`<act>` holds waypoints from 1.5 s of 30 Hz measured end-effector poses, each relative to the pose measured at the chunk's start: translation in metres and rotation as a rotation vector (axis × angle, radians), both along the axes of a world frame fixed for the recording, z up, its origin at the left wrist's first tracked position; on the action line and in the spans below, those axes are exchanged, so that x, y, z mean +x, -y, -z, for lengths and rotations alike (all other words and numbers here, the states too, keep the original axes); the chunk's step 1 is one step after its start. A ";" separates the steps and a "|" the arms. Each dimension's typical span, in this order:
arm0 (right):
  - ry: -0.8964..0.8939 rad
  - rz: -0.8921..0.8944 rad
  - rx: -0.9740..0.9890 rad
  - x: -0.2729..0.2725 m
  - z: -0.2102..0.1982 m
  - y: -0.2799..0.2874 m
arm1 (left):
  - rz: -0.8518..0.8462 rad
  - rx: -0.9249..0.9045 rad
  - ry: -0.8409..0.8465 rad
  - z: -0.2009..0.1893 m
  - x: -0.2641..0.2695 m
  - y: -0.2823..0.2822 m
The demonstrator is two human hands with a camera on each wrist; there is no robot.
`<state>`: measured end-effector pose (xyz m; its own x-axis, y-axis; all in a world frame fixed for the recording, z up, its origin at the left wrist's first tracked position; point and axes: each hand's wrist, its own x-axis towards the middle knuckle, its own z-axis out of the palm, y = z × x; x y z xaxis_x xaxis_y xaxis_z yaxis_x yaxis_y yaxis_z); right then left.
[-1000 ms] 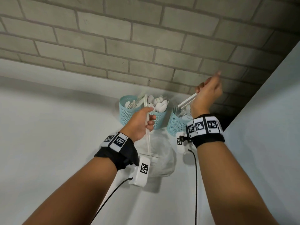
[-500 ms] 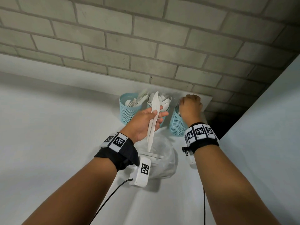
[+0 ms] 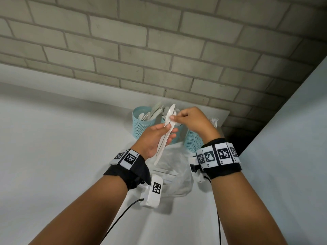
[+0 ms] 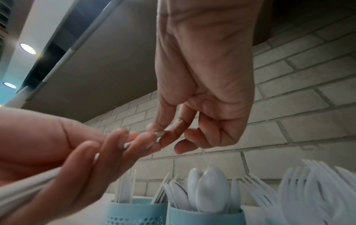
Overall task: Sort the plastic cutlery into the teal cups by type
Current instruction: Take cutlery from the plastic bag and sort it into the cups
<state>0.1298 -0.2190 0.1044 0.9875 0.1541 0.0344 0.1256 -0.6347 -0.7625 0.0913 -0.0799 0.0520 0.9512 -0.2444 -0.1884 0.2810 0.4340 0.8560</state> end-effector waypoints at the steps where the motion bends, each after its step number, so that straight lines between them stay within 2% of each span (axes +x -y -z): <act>1: -0.014 0.015 0.021 0.000 0.001 -0.001 | 0.003 0.003 0.000 -0.001 -0.001 -0.001; 5: 0.036 0.167 0.133 0.004 0.004 -0.002 | 0.022 0.072 -0.025 -0.003 -0.007 -0.005; 7: 0.037 0.219 0.266 0.007 0.003 -0.005 | 0.027 0.167 -0.015 -0.002 -0.008 -0.007; 9: -0.012 0.176 0.354 0.009 0.002 -0.010 | 0.039 0.236 0.009 -0.001 -0.007 -0.008; 14: -0.077 0.007 0.372 0.014 0.002 -0.029 | 0.068 0.291 0.065 -0.007 -0.001 -0.015; 17: 0.030 0.021 0.392 0.022 -0.007 -0.038 | 0.009 0.318 0.075 -0.011 0.004 -0.018; 19: 0.171 0.108 0.460 0.029 -0.016 -0.044 | -0.087 0.333 0.036 -0.011 0.007 -0.020; 22: 0.404 0.265 0.625 0.039 -0.024 -0.051 | -0.230 0.264 -0.020 -0.006 0.011 -0.027; 24: 0.516 0.307 0.674 0.046 -0.021 -0.056 | -0.278 0.237 -0.040 -0.003 0.011 -0.032; 28: 0.628 0.356 0.527 0.058 -0.004 -0.068 | -0.230 0.347 -0.063 0.002 0.005 -0.037; 31: 0.576 0.293 0.306 0.065 0.017 -0.077 | -0.188 0.498 -0.016 0.008 0.001 -0.041; 33: 0.487 0.188 0.075 0.067 0.028 -0.081 | -0.137 0.615 0.031 0.011 0.000 -0.043; 36: 0.374 0.037 -0.386 0.066 0.040 -0.082 | -0.031 0.738 0.063 0.014 -0.001 -0.045; 38: 0.339 -0.025 -0.562 0.062 0.042 -0.083 | 0.051 0.789 0.075 0.014 -0.003 -0.045; 41: 0.433 0.018 -0.597 0.058 0.035 -0.079 | 0.203 0.893 0.096 0.012 -0.007 -0.046; 43: 0.499 0.088 -0.445 0.050 0.025 -0.074 | 0.304 0.989 0.107 0.012 -0.011 -0.045; 45: 0.407 0.086 -0.222 0.037 0.009 -0.065 | 0.379 1.083 0.122 0.011 -0.013 -0.043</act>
<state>0.1665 -0.1539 0.0954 0.9102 0.1198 0.3964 0.3258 -0.7980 -0.5070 0.0779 -0.0369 0.0405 0.8776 -0.2850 -0.3856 0.1255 -0.6396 0.7584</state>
